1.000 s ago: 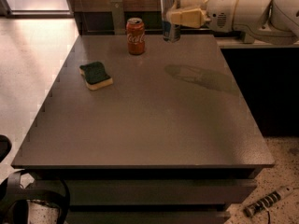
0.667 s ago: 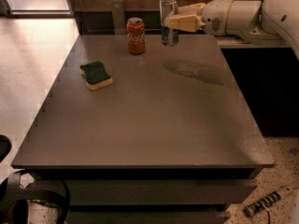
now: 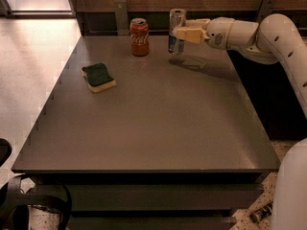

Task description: Move redbull can near coke can

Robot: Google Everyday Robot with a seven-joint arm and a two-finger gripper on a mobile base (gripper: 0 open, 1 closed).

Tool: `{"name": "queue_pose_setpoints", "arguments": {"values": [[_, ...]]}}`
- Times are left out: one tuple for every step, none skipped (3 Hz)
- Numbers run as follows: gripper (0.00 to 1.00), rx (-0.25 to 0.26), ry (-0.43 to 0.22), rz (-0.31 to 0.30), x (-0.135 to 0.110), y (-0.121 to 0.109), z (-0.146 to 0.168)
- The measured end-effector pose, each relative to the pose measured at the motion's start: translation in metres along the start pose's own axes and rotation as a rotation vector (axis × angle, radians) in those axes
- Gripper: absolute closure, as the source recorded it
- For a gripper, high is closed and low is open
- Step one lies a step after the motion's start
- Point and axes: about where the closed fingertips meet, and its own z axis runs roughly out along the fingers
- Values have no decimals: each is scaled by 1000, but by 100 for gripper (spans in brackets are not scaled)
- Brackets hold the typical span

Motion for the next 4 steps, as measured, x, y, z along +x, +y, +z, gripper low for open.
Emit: {"name": "queue_pose_setpoints", "arguments": {"values": [[100,-32,-33,0,19,-7,13],[100,-51,-37,-9,27,-7,21],[100,-74,-39,-26,32,-6,29],[100,-96,-36,-40,36,-3,36]]}}
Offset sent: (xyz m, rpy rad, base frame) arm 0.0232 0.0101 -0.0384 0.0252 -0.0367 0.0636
